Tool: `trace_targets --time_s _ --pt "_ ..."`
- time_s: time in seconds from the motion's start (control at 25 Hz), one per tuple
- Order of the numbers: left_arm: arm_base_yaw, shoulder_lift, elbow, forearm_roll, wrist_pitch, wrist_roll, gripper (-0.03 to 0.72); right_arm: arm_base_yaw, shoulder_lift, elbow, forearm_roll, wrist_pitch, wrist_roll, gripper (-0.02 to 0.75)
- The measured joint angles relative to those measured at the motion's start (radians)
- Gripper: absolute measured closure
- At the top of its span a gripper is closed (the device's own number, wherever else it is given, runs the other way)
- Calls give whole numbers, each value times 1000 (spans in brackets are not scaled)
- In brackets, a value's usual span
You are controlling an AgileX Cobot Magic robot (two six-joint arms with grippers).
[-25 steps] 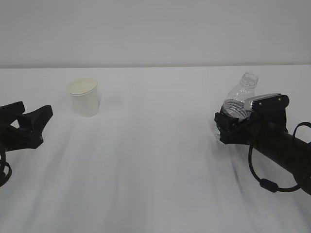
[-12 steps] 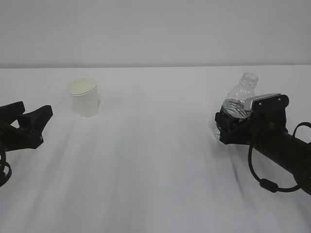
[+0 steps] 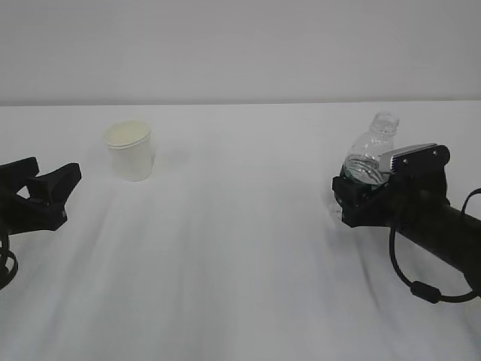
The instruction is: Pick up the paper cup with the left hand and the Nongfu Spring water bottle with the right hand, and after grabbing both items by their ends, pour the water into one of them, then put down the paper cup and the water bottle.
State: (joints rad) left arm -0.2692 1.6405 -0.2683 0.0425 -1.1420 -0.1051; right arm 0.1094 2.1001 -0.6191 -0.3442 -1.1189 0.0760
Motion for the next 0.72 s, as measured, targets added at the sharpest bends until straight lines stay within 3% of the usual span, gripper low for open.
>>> trace_targets --time_s 0.72 --pt "0 172 -116 40 0 0 211 0 -179 180 25 2 -66 318"
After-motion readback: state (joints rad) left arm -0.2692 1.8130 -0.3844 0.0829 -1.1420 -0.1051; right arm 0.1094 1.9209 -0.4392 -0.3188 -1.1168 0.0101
